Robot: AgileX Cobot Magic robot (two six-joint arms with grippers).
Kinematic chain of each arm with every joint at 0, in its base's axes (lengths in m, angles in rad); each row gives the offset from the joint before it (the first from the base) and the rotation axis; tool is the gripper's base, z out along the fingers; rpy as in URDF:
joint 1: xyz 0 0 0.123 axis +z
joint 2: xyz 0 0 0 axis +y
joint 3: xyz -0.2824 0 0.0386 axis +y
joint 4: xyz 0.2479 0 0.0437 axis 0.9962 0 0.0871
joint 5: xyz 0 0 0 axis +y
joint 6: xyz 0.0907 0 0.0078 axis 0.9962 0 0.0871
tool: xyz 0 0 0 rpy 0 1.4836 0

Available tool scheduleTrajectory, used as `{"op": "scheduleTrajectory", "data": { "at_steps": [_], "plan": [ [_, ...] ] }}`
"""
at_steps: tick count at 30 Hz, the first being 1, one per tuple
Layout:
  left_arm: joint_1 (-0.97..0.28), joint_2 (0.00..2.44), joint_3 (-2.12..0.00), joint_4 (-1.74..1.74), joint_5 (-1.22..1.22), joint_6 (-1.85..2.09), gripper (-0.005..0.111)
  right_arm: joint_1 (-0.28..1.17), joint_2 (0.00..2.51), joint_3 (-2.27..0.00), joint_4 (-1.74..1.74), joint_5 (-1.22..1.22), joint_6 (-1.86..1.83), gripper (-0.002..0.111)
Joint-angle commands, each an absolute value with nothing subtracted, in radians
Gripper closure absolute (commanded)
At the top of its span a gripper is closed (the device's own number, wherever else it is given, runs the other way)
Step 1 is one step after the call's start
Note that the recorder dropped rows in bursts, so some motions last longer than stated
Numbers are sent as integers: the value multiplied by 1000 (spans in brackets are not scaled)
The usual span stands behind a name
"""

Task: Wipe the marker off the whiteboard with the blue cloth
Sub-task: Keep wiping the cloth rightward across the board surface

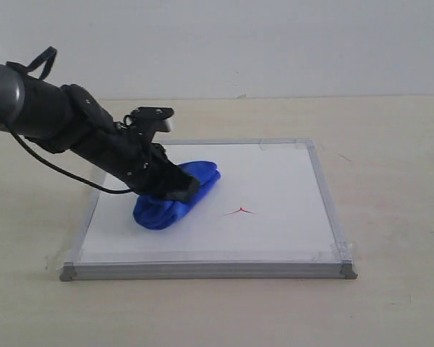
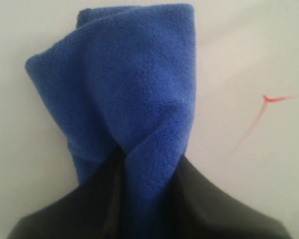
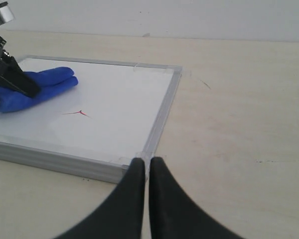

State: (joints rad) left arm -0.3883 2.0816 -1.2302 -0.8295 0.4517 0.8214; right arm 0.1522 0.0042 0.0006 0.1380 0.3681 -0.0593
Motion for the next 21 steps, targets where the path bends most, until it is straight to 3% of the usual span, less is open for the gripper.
{"op": "scheduleTrajectory", "data": {
  "at_steps": [1,10,14,21],
  "plan": [
    [-499,2090,-1263,-833,478,861,102,149,0,0,136,365,-62,108],
    [-687,2146,-1340,-823,521,924,102,149,0,0,136,365,-62,108],
    [-667,2169,-1371,-790,461,904,102,149,0,0,136,365,-62,108],
    [-508,2221,-1446,-709,471,724,102,149,0,0,136,365,-62,108]
  ]
}}
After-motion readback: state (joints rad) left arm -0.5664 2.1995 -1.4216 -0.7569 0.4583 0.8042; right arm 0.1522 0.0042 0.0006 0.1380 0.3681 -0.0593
